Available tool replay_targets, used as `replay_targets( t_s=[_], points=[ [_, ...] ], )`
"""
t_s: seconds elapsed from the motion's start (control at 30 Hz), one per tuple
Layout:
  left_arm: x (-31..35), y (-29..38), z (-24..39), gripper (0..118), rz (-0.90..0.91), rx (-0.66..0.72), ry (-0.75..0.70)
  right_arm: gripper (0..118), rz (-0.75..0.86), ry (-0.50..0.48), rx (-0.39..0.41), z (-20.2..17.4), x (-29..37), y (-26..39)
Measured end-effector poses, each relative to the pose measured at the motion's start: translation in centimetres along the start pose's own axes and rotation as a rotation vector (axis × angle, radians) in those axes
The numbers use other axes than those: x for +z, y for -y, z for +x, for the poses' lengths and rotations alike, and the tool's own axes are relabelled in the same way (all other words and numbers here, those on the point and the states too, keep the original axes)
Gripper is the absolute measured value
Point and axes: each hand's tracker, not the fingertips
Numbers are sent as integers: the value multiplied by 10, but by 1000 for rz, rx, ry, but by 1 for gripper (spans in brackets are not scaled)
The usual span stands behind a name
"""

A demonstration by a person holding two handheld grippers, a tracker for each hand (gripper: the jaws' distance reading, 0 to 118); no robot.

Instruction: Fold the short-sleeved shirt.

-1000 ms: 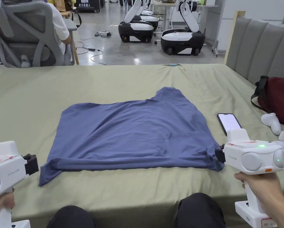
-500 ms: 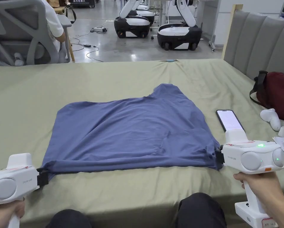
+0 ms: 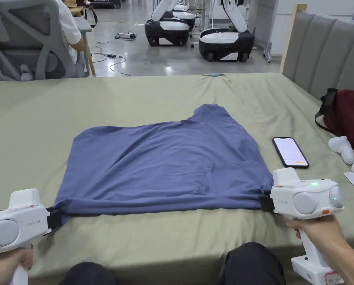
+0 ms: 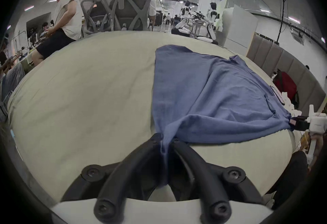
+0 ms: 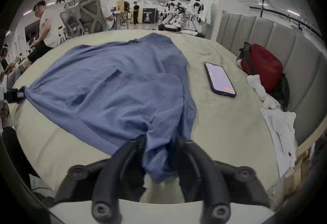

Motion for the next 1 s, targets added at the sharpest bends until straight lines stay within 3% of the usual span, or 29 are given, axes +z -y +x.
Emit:
replay_targets(
  t_s=[0.03, 0.3, 0.53, 0.8, 1.0],
  points=[
    [1, 0, 0, 5, 2, -1, 4, 4, -2, -2, 0, 0, 0, 2],
    [9, -18, -1, 5, 30, -44, 0, 4, 47, -8, 0, 8, 18, -24],
    [6, -85, 4, 5, 128, -32, 30, 4, 159, 0, -10, 16, 24, -106],
    [-87, -134, 11, 5, 39, -30, -43, 4, 142, 42, 69, 2, -67, -191],
    [-148, -138, 11, 5, -23, -32, -85, 4, 65, 68, 122, -6, -142, -202]
  ],
)
